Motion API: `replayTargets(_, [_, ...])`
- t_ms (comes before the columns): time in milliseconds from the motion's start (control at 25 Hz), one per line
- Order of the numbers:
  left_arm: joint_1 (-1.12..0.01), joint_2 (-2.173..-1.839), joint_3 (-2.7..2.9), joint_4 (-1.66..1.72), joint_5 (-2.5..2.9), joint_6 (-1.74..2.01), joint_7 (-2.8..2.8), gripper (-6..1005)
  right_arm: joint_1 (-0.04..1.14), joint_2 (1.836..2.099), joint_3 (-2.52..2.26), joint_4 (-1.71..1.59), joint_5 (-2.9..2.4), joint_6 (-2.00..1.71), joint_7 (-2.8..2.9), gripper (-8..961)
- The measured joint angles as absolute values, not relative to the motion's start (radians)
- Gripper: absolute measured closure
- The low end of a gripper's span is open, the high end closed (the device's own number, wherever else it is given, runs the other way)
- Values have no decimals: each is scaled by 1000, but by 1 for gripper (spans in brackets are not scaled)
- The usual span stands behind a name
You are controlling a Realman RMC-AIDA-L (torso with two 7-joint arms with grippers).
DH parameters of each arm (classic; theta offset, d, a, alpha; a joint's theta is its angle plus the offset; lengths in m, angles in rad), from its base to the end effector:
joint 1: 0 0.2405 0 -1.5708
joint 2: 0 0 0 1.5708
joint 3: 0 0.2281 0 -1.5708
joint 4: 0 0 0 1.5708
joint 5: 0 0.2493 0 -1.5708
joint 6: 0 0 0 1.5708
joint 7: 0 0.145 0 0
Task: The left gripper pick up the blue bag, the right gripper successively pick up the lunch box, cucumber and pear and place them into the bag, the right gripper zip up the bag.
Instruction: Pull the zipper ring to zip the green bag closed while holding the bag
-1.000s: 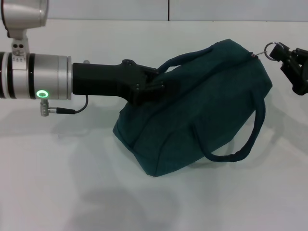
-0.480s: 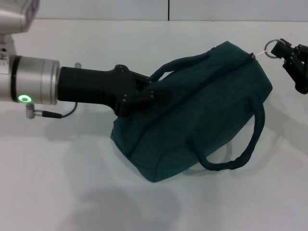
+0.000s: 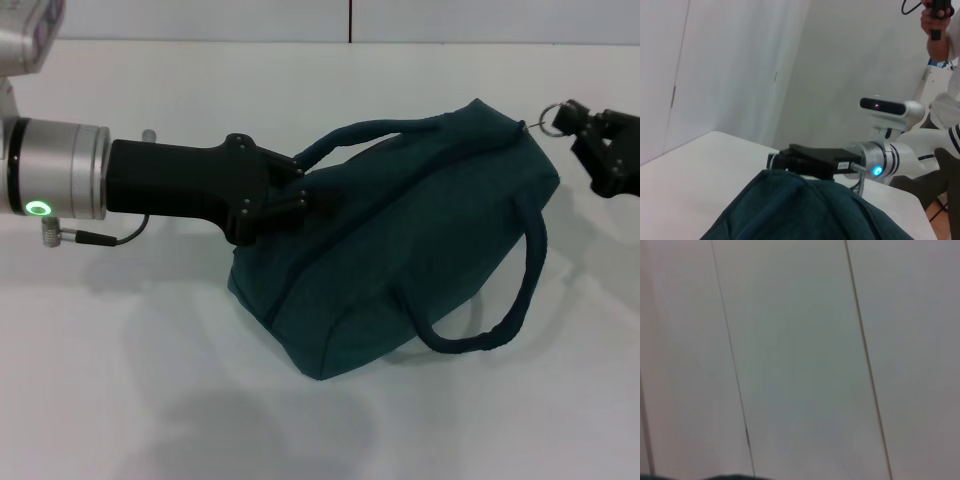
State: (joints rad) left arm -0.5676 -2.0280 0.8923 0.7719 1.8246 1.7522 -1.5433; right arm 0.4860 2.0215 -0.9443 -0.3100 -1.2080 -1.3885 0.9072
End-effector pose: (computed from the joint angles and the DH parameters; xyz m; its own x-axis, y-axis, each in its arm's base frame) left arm -0.2018 0.3515 0.0350 0.8052 0.2934 0.5152 0.3048 -0.9502 0.0649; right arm 0.2799 0.3574 0.0061 0.6295 -0.0592 -0.7747 -0.5537 -0.7337 -0.3938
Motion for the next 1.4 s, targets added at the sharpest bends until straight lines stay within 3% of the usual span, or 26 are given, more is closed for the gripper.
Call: replayTargets(1400, [-552,-2031,853,752,1817,1752,-1512,894,472,2025,-1089,-277,-1072,-1290,794,930])
